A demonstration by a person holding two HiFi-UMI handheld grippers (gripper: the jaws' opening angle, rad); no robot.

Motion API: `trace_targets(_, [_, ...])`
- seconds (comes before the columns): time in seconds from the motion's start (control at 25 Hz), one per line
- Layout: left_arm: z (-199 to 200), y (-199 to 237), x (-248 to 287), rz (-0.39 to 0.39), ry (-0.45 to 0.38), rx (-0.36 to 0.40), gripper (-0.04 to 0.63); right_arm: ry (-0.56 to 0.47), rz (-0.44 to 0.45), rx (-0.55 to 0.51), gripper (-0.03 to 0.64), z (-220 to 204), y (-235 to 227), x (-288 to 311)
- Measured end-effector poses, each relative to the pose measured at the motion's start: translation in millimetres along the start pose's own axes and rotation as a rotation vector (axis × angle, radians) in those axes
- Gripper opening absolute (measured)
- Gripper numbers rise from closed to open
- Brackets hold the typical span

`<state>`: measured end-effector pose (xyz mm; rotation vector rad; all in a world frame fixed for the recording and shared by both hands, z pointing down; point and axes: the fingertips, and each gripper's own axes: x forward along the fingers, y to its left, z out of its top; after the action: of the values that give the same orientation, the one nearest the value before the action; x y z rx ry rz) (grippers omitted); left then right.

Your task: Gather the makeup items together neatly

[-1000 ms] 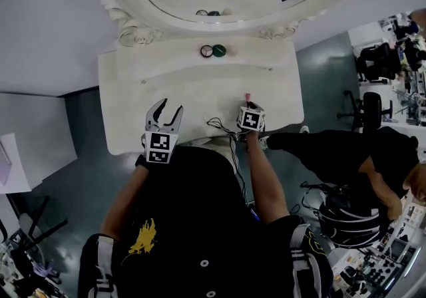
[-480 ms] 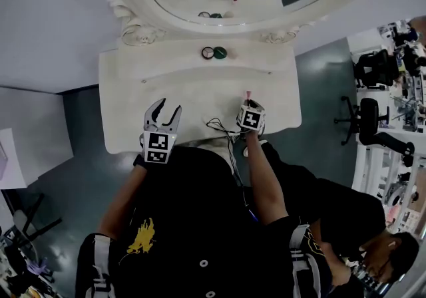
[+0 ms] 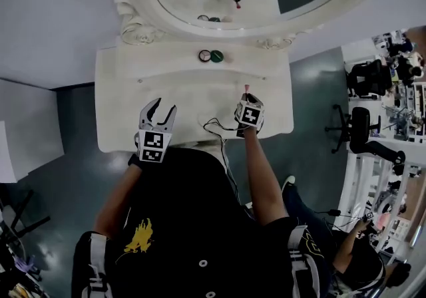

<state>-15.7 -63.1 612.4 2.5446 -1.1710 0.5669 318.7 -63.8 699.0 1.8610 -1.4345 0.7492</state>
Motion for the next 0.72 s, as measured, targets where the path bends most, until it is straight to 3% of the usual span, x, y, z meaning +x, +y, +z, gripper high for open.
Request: trace_targets(0.72, [-0.1, 21.0, -7.9, 0.096, -0.027, -0.047, 0.216, -0.186, 0.066, -0.11, 0.058, 146.7, 17.2, 9.9])
